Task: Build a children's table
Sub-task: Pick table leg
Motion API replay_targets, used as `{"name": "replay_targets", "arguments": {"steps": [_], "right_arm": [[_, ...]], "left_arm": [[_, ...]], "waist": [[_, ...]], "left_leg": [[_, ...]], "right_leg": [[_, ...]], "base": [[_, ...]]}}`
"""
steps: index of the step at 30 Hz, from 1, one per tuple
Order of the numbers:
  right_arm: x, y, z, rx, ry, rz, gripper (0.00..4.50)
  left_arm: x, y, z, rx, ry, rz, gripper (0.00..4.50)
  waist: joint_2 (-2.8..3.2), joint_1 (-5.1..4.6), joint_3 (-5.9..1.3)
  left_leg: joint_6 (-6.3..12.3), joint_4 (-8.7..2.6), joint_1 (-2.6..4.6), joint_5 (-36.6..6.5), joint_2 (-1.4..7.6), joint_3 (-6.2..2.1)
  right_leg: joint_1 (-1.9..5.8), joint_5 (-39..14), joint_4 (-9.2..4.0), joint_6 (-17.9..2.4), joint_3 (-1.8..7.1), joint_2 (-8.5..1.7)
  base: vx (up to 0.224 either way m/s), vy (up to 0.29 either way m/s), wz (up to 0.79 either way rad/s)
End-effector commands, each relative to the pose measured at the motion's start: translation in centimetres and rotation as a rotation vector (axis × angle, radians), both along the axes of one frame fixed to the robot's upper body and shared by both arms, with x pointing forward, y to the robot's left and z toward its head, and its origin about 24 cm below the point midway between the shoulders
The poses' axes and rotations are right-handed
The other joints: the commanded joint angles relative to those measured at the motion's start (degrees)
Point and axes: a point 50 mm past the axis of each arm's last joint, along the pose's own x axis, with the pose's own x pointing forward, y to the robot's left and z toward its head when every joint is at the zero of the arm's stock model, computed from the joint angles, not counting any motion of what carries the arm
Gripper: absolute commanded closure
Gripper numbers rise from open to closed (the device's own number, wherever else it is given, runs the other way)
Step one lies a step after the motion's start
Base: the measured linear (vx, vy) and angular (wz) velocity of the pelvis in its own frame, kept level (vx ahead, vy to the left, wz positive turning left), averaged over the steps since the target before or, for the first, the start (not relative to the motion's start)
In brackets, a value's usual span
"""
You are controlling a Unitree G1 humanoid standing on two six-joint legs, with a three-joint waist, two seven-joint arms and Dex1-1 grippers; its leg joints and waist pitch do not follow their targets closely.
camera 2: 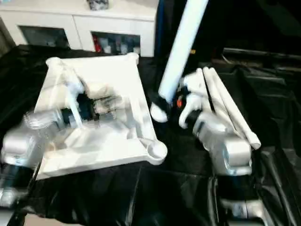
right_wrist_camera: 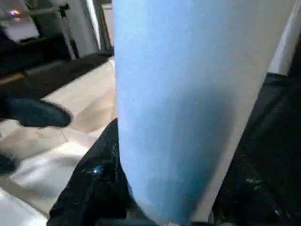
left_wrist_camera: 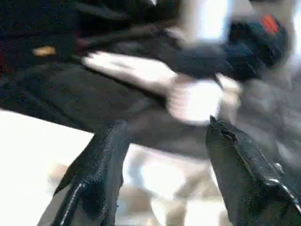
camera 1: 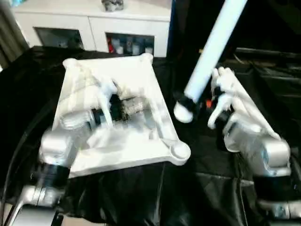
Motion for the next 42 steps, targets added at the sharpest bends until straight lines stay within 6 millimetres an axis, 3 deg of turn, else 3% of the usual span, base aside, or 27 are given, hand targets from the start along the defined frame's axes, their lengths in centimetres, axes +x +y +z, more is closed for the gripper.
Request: {"name": "replay_targets", "arguments": {"steps": [1,3,6,8,9,13,17,18,21,24,32,36,42], "right_arm": [[-0.9,0.3,0.0,-0.027,-0.036,-0.010,2.59],[-1.4,0.4,-0.4,-0.044,-0.041,-0.024,2.59],[-2.4,0.6,-1.4,-0.068,-0.034,-0.042,2.59],[-2.6,0.7,-1.6,-0.071,-0.037,-0.041,2.59],[-2.7,0.7,-1.8,-0.064,-0.039,-0.045,2.59],[-2.4,1.1,-1.9,-0.047,-0.032,-0.062,2.59],[-2.7,1.4,-1.7,-0.028,-0.036,-0.053,2.59],[-2.7,1.4,-1.6,-0.028,-0.036,-0.051,2.59],[-2.8,1.2,-1.8,-0.045,-0.036,-0.046,2.59],[-2.9,1.2,-1.9,-0.043,-0.035,-0.032,2.59],[-3.0,0.9,-2.1,-0.053,-0.028,-0.020,2.59],[-2.8,0.6,-2.1,-0.057,-0.031,-0.031,2.59],[-2.5,0.6,-1.9,-0.060,-0.038,-0.027,2.59]], "left_arm": [[-1.5,-0.2,-2.1,0.142,0.001,-0.072,1.49],[-2.2,-0.4,-3.2,0.190,0.010,-0.087,1.49],[-3.3,-0.5,-4.8,0.226,0.054,-0.074,1.49],[-3.7,-0.6,-5.1,0.240,0.058,-0.079,1.49],[-4.0,-0.8,-5.5,0.255,0.057,-0.081,1.49],[-4.2,-0.7,-6.8,0.310,0.075,-0.078,1.49],[-4.4,-0.7,-7.5,0.324,0.096,-0.082,1.49],[-4.3,-0.7,-7.6,0.327,0.097,-0.076,1.79],[-4.1,-1.0,-7.7,0.331,0.103,-0.065,1.86],[-3.9,-0.9,-8.1,0.356,0.108,-0.055,2.25],[-4.7,-0.2,-7.5,0.354,0.165,-0.108,2.89],[-4.8,-0.1,-7.3,0.387,0.164,-0.122,3.19],[-4.7,0.0,-7.4,0.426,0.159,-0.127,3.77]], "waist": [[-0.21,-0.21,-4.13],[-0.03,-0.36,-3.98],[0.25,-0.39,-3.96],[0.04,-0.41,-3.72],[-0.56,-0.27,-3.73],[-0.43,-0.49,-3.59],[-0.60,-0.61,-3.72],[-0.56,-0.53,-3.73],[-0.61,-0.49,-3.75],[-0.70,-0.48,-3.86],[-0.63,-0.78,-3.61],[-0.73,-1.43,-3.71],[-0.50,-1.54,-3.80]], "left_leg": [[-3.25,-5.05,2.24,-11.7,4.12,-2.22],[-3.50,-5.28,2.26,-13.0,4.12,-2.20],[-4.57,-5.40,2.45,-15.4,4.12,-2.30],[-4.76,-5.54,2.44,-16.7,4.12,-2.34],[-4.44,-5.44,2.45,-16.7,4.20,-2.36],[-4.24,-5.58,2.44,-16.9,4.10,-2.42],[-4.27,-5.61,2.41,-16.4,4.13,-2.39],[-4.06,-5.53,2.48,-16.1,4.11,-2.33],[-3.86,-5.44,2.44,-15.4,4.06,-2.24],[-3.45,-5.37,2.34,-14.5,4.01,-2.23],[-4.21,-5.68,2.32,-17.5,4.01,-2.53],[-3.47,-5.49,2.14,-16.0,3.89,-2.44],[-2.86,-5.39,2.24,-14.9,3.92,-2.34]], "right_leg": [[1.48,-8.6,-4.78,-9.9,3.02,-5.19],[1.25,-10.2,-4.96,-8.9,3.14,-5.11],[0.98,-12.8,-5.20,-9.0,3.20,-5.24],[0.84,-14.6,-5.44,-8.8,3.24,-5.26],[0.85,-15.6,-5.48,-8.6,3.32,-5.47],[0.53,-17.7,-5.76,-7.8,3.30,-5.25],[0.59,-15.8,-5.57,-8.0,3.31,-5.24],[0.52,-15.1,-5.54,-8.0,3.31,-5.20],[0.61,-14.3,-5.57,-8.2,3.34,-5.21],[0.74,-13.4,-5.42,-8.2,3.26,-5.18],[0.62,-17.6,-5.73,-8.0,3.22,-5.22],[0.81,-15.5,-5.60,-8.8,3.25,-5.25],[0.90,-13.2,-5.39,-9.7,3.17,-5.08]], "base": [[0.000,0.000,0.00],[0.000,0.000,0.00],[0.000,0.000,0.00],[0.000,0.000,0.00],[0.000,0.000,0.00],[0.000,0.000,0.00],[0.000,0.000,0.00],[0.000,0.000,0.00],[0.000,0.000,0.00],[0.000,0.000,0.00],[0.000,0.000,0.00],[0.000,0.000,0.00],[0.000,0.000,0.00]]}}
